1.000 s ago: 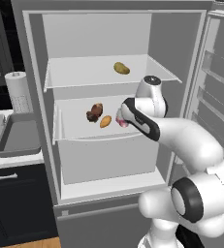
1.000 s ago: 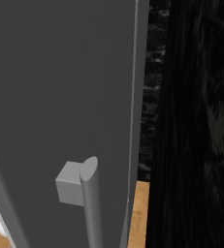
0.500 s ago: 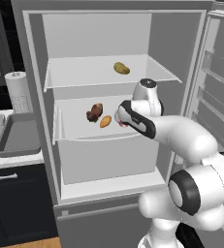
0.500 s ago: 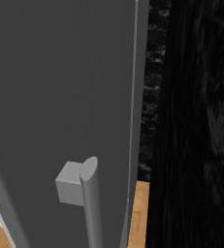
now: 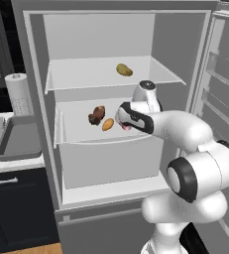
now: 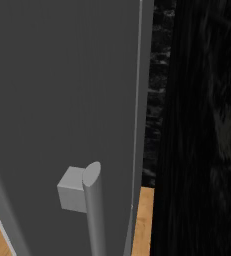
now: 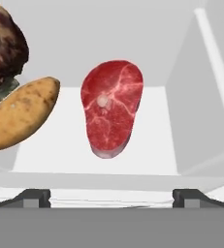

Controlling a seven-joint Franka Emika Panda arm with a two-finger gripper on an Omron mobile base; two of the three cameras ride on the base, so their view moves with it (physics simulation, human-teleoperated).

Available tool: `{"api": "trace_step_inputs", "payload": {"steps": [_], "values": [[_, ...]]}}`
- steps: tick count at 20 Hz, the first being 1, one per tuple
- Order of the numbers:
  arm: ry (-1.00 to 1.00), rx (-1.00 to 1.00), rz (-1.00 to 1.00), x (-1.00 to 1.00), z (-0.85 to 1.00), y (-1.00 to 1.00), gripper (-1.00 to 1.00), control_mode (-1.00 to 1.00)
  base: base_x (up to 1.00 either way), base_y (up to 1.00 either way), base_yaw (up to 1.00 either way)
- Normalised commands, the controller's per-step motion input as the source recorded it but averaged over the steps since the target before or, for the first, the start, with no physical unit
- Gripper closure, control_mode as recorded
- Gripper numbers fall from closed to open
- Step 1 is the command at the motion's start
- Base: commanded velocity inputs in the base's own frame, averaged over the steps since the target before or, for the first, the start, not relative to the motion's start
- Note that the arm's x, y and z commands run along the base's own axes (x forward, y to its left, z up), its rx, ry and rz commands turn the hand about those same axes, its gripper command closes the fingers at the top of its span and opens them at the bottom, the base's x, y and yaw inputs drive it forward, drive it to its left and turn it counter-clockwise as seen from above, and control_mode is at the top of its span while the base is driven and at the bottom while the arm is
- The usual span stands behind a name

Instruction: Place one potato and one steak in each tupperware on the nearby counter, to pack two identical lunches.

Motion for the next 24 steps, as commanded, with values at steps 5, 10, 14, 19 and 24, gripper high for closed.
{"api": "trace_step_inputs", "payload": {"steps": [5,10,14,19,24], "values": [[0.00,0.00,0.00,0.09,-0.12,0.00,-1.00,-1.00,0.00,0.00,0.00],[0.00,0.00,0.00,0.08,-0.15,0.00,-1.00,-1.00,0.00,0.00,0.00],[0.00,0.00,0.00,0.05,-0.11,0.00,-1.00,-1.00,0.00,0.00,0.00],[0.00,0.00,0.00,0.07,-0.13,0.00,-1.00,-1.00,0.00,0.00,0.00],[0.00,0.00,0.00,0.13,-0.17,0.00,-1.00,-1.00,0.00,0.00,0.00]]}}
